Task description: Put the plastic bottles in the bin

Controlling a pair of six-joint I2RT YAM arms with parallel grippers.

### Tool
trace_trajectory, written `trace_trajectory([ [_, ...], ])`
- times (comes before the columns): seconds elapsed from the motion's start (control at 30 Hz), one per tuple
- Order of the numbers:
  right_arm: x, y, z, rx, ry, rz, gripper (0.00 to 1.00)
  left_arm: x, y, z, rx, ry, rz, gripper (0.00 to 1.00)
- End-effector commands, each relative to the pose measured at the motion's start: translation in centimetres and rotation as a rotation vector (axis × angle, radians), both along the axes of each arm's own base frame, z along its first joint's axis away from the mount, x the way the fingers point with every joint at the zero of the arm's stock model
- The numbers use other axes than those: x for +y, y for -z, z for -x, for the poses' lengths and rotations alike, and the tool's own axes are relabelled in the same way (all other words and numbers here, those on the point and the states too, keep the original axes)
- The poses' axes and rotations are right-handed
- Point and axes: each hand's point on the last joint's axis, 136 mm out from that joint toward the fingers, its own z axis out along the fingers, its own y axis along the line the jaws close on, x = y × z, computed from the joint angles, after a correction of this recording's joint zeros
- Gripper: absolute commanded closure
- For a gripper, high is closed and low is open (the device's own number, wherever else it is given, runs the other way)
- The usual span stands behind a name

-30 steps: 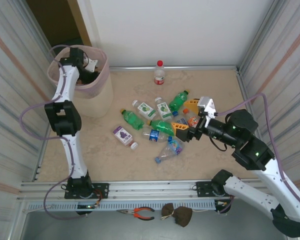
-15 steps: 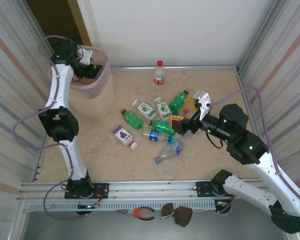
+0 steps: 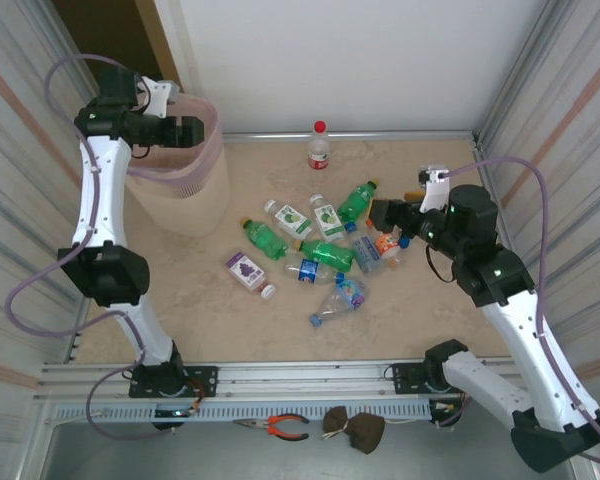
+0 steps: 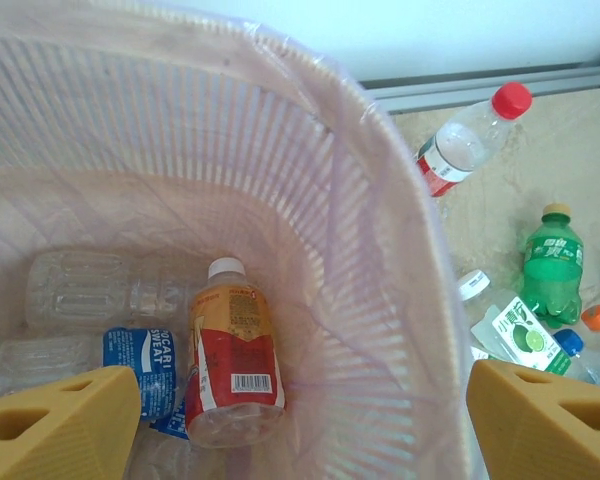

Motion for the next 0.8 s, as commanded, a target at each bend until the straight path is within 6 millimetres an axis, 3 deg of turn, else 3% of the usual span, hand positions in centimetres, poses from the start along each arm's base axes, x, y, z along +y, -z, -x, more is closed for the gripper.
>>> trace_trajectory([
  [0.0, -1.4, 1.2, -0.6, 0.099, 0.069, -0.033, 0.11, -0.8, -2.9, 1.7, -0.064, 0.015, 0.035, 0.16],
  [0.17, -4.2, 5.1, -2.5, 0.246, 0.18, -0.026, 0.13, -1.4, -4.7, 3.5, -0.11, 0.035, 0.071, 0.16],
  [0.4, -8.3, 11.5, -5.1, 0.474, 0.332, -0.025, 0.19, -4.2, -7.4, 6.9, -0.199, 0.121, 0.124, 0.16],
  [0.6, -10.5, 16.4, -6.8, 0.611, 0.416, 0.061, 0.22, -7.8, -7.7, 10.4, -0.252, 0.208, 0.136, 0.15],
  [0.77, -11.7, 19.7, -8.4, 0.669, 0.489, 0.112, 0.17, -11.1, -7.0, 13.0, -0.276, 0.292, 0.119, 0.13],
])
